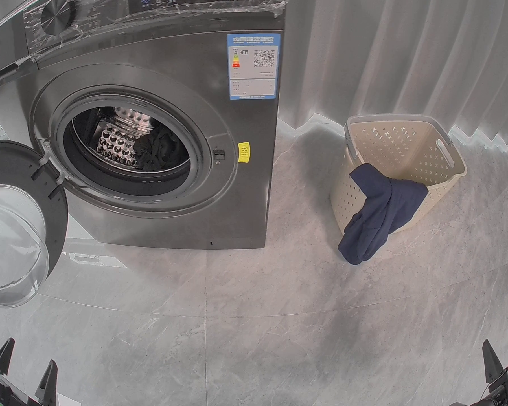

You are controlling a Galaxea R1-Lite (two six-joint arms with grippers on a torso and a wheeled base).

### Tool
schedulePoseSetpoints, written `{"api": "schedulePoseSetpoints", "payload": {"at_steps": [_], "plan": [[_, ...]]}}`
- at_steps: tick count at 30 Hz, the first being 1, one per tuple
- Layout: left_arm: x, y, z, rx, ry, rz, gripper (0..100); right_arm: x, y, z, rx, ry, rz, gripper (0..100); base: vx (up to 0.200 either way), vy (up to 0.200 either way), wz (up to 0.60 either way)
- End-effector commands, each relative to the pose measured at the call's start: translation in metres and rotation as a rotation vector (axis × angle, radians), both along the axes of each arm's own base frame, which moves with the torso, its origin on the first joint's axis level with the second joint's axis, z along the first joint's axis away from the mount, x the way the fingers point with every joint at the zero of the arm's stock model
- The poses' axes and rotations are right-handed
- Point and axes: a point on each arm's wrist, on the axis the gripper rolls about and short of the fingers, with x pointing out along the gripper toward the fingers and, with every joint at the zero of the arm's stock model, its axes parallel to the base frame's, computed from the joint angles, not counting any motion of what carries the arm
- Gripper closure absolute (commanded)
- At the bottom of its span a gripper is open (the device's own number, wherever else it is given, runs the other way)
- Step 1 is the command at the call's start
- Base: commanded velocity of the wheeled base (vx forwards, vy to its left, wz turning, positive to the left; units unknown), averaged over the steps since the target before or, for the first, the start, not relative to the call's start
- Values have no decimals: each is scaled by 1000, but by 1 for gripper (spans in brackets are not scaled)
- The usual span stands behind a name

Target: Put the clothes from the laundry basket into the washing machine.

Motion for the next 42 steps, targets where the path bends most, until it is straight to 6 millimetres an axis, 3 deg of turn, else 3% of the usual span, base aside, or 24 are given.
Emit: {"api": "schedulePoseSetpoints", "payload": {"at_steps": [1, 19, 25, 42], "plan": [[0, 0, -5, -1, 2, 0, 0, 1, 0, -5, 0, 8, 2, 0, 0, -200, 0], [0, 0, -5, -2, 2, 0, 0, 0, 0, -5, 0, 7, 0, 0, 0, -200, 0], [0, 0, -5, -2, 2, 0, 0, 0, 0, -5, 0, 7, 0, 0, 0, 0, 0], [0, 0, -5, -1, 2, 0, 0, 0, 0, -5, 0, 7, 2, 0, 200, 0, 0]]}}
